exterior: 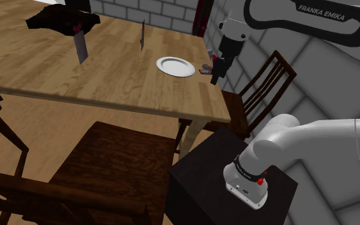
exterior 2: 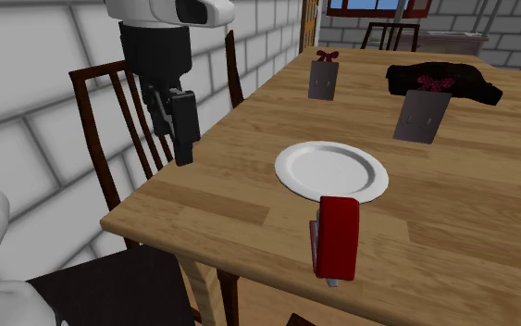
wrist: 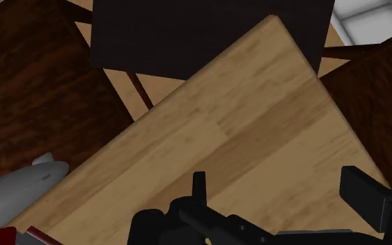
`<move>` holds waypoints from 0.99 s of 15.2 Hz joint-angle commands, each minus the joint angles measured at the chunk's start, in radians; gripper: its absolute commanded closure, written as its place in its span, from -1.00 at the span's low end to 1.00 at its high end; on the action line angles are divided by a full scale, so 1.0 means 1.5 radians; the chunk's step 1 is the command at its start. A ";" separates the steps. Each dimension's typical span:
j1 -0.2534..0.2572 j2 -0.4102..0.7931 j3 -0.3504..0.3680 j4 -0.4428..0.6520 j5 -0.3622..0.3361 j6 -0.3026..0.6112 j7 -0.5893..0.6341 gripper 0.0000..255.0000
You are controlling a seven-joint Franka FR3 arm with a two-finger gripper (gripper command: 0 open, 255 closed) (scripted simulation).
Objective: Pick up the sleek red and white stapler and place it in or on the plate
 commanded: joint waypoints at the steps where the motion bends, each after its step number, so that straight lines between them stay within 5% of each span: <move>1: 0.000 0.000 0.000 0.000 0.000 0.000 0.000 -1.00; 15: -0.058 0.203 -0.087 0.156 -0.163 0.122 -0.147 -1.00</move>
